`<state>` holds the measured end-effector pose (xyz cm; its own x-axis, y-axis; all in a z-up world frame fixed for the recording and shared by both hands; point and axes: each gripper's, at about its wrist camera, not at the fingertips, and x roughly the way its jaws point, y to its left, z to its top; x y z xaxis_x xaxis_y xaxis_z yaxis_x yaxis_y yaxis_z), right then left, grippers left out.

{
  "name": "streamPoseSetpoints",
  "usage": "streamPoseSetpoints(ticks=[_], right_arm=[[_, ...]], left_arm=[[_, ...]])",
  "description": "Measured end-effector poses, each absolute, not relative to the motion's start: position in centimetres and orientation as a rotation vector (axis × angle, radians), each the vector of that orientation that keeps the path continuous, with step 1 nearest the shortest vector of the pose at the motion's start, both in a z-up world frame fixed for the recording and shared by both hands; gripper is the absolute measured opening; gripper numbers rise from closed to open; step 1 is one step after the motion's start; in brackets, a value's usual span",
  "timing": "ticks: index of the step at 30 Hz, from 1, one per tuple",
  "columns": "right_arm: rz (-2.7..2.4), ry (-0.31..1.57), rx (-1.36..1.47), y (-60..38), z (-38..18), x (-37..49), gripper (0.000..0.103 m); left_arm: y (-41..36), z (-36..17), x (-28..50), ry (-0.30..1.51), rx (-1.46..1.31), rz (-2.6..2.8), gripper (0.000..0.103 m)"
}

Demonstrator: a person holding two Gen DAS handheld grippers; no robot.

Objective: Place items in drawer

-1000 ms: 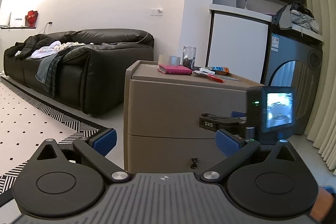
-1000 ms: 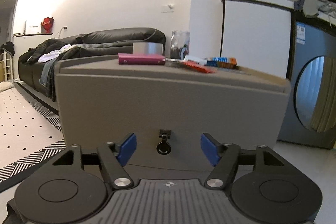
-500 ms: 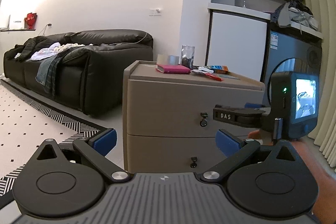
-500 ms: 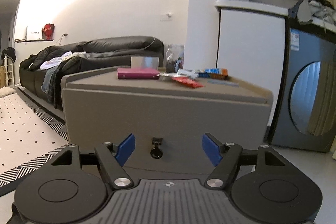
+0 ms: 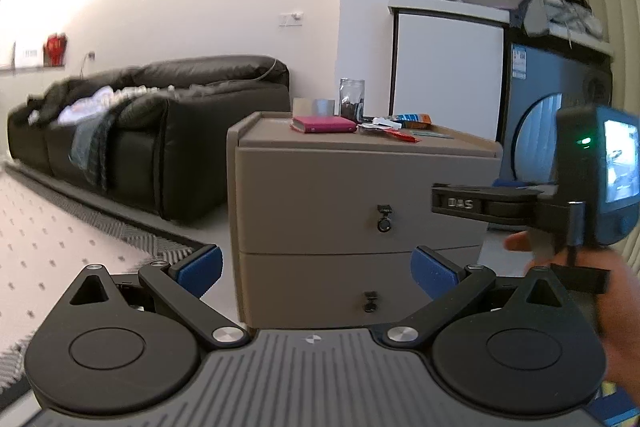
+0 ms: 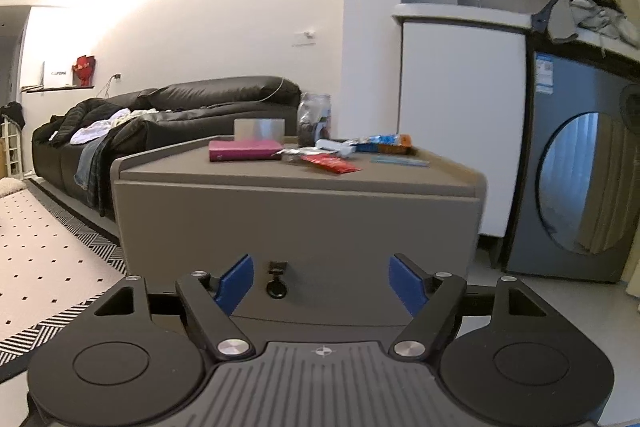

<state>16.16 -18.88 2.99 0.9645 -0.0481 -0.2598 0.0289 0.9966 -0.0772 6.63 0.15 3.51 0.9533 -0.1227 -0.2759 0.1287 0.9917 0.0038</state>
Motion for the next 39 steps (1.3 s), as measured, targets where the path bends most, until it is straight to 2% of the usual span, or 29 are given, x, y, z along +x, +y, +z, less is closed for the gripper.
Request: streamPoseSetpoints(ticks=[25, 39], right_arm=[[-0.066, 0.221, -0.108, -20.1, 4.0, 6.9, 0.079], [-0.045, 0.227, -0.064, -20.8, 4.9, 4.8, 0.079]], left_arm=[[-2.1, 4.0, 5.5, 0.260, -0.020, -0.204, 0.103], [-1.0, 4.0, 4.7, 0.256, -0.077, -0.208, 0.103]])
